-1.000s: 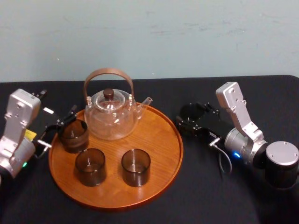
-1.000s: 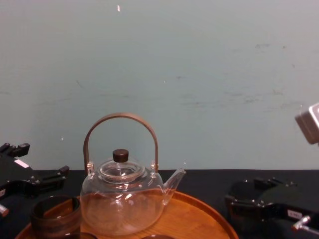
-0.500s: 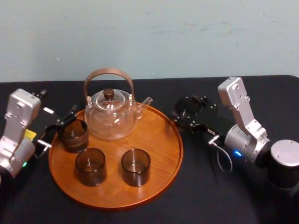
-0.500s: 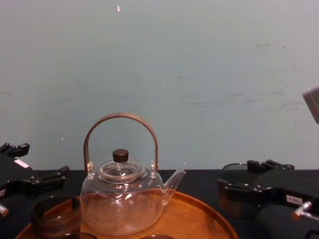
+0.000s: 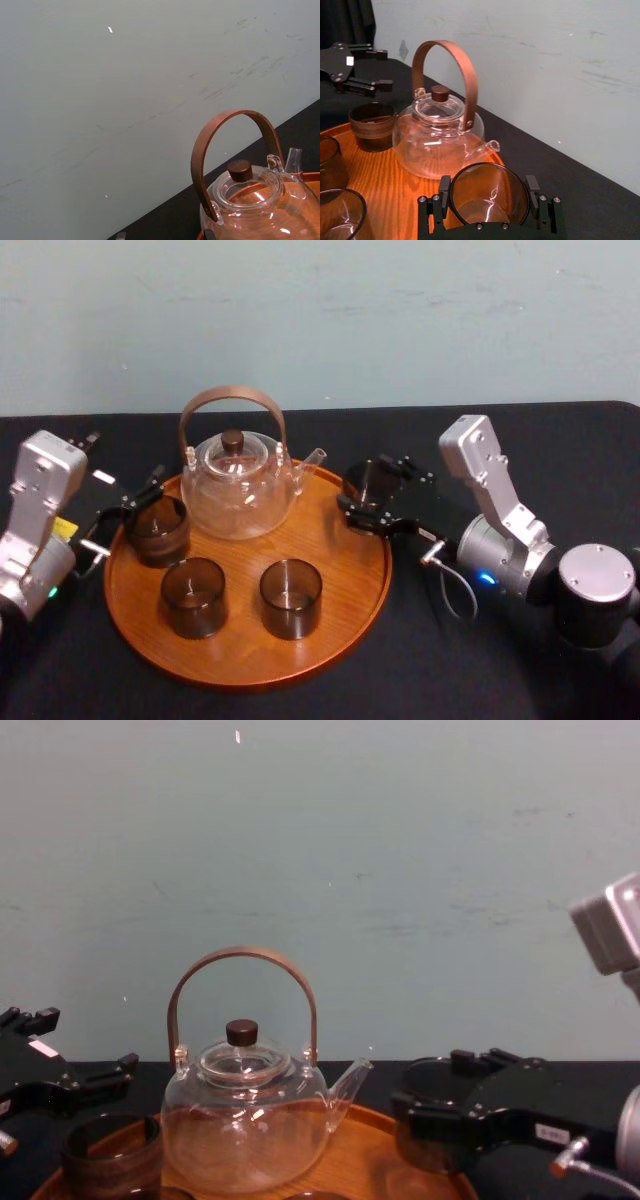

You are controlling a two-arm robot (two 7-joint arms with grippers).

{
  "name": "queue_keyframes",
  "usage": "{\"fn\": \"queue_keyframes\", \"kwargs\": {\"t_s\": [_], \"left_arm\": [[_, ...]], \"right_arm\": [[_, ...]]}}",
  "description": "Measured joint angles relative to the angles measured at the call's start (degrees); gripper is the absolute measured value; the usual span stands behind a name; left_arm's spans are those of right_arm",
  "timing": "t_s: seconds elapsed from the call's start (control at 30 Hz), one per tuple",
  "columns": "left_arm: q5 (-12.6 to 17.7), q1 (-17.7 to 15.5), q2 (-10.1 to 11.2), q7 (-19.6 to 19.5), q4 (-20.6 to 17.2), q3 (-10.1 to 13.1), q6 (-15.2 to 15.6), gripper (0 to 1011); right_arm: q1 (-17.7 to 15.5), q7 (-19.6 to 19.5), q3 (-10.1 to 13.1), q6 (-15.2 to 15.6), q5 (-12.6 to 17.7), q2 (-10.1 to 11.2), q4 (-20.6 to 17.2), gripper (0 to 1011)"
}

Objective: Pick up the glass from the table and place it on the tray.

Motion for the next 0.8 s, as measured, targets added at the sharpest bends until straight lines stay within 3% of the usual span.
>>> {"fn": "queue_keyframes", "kwargs": {"t_s": [0.8], "left_arm": [[0.0, 0.0, 0.0, 0.0, 0.0, 0.0, 0.0, 1001]], "right_arm": [[3.9, 0.6, -4.0, -2.5, -2.0, -3.0, 8.5, 918]]}}
